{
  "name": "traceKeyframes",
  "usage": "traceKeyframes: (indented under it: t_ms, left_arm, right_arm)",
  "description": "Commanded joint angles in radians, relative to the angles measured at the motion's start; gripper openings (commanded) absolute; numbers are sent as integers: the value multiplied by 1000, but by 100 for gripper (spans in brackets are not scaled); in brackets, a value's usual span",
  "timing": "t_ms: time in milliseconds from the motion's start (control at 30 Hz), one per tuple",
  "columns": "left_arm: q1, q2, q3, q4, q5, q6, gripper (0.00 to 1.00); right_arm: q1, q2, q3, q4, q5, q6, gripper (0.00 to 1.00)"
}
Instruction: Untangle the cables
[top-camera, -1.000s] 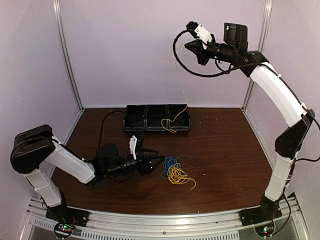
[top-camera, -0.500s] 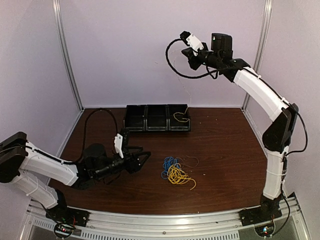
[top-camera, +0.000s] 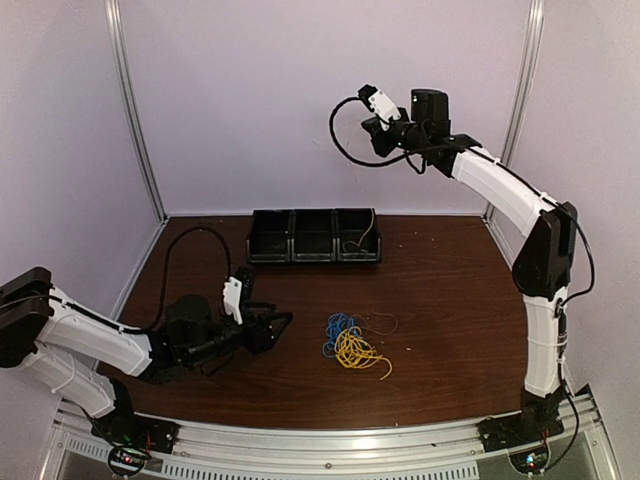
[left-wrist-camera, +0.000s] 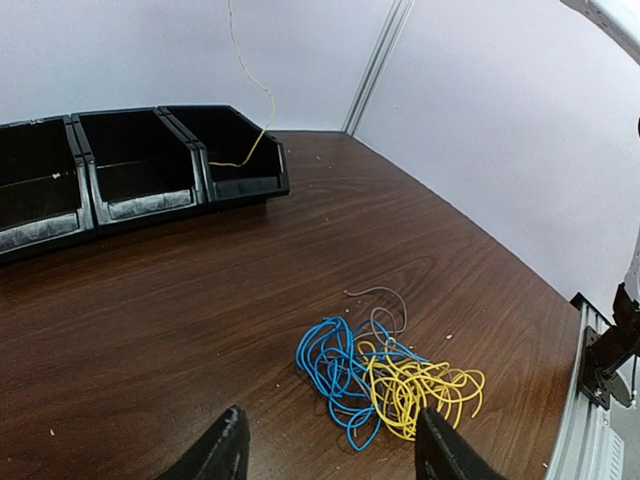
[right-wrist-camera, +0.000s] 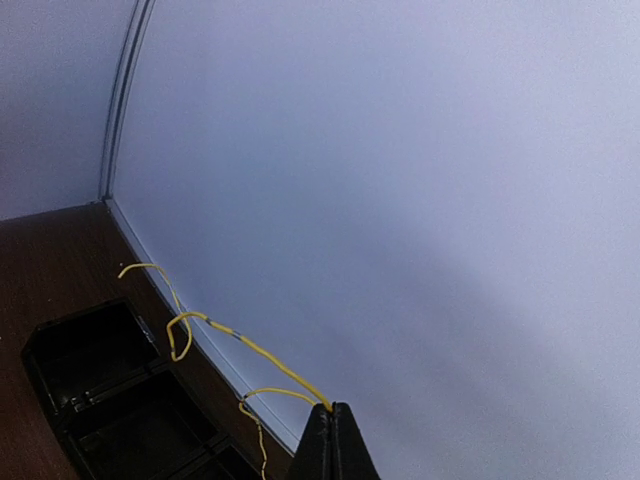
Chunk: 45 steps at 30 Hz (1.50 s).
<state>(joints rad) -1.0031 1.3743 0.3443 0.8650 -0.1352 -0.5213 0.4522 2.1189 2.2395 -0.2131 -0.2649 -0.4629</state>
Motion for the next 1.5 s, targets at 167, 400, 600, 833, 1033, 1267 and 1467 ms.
traceKeyframes:
  t_ms: [167, 400, 600, 833, 1033, 1267, 1467]
  left_arm:
    - [4, 5, -18, 47, -29, -3, 58]
    - [5, 26, -7, 49, -23, 5, 58]
    - [5, 35, -4, 51, -23, 7, 58]
    - [4, 55, -1, 66, -23, 3, 58]
    - [4, 74, 5, 80, -13, 0, 58]
    - [5, 61, 2, 81, -15, -4, 58]
    - [5, 28, -10, 48, -30, -7, 58]
  right_arm:
    - [-98, -53, -304, 163, -124, 291, 0]
    - [-122, -37, -406, 208, -278, 403, 0]
    - [-119, -65, -378, 235, -361, 449, 0]
    - [-105, -103, -333, 223, -413, 462, 0]
    - [-89, -94, -314, 221, -448, 437, 0]
    - [-89, -33, -275, 225, -511, 443, 0]
    - [-92, 44, -233, 279, -535, 518, 0]
